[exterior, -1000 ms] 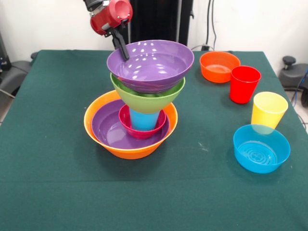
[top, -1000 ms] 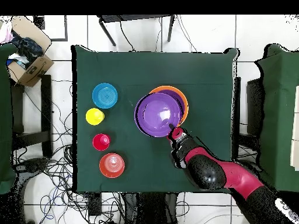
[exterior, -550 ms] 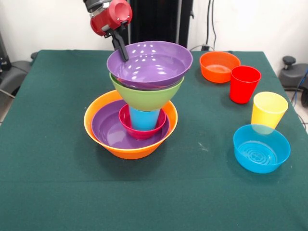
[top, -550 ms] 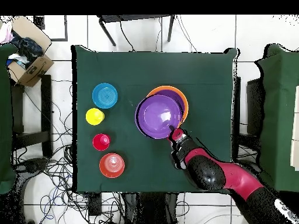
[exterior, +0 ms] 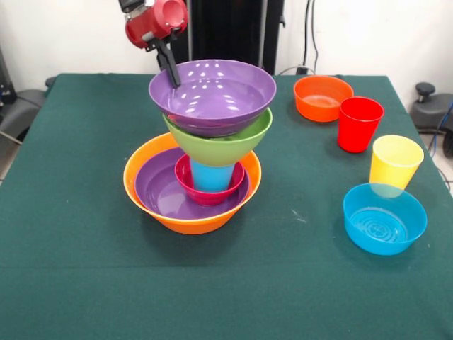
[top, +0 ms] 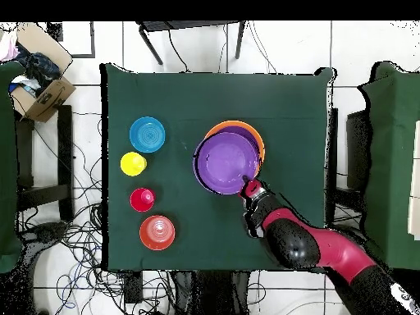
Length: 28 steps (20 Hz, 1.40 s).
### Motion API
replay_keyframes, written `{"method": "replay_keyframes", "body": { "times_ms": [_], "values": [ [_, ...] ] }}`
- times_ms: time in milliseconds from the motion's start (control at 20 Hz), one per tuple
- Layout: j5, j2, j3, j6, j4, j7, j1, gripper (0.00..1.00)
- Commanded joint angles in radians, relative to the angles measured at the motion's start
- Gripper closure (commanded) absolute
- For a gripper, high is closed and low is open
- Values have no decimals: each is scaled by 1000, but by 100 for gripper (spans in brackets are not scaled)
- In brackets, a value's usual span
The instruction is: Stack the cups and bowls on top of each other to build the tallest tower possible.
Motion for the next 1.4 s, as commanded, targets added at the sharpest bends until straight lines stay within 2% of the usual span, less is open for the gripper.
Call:
{"method": "replay_keyframes", "body": {
  "times_ms": [50,400,450,1000,1400],
  "values": [
    [25,-39,-22,136,-24,23,52,100],
    [19,-58,-16,120,-21,26,55,100],
    [18,-58,-13,119,-22,26,55,0],
    [25,-37,13,126,-22,21,35,0],
    [24,6,28,127,-33,16,26,0]
  ]
}}
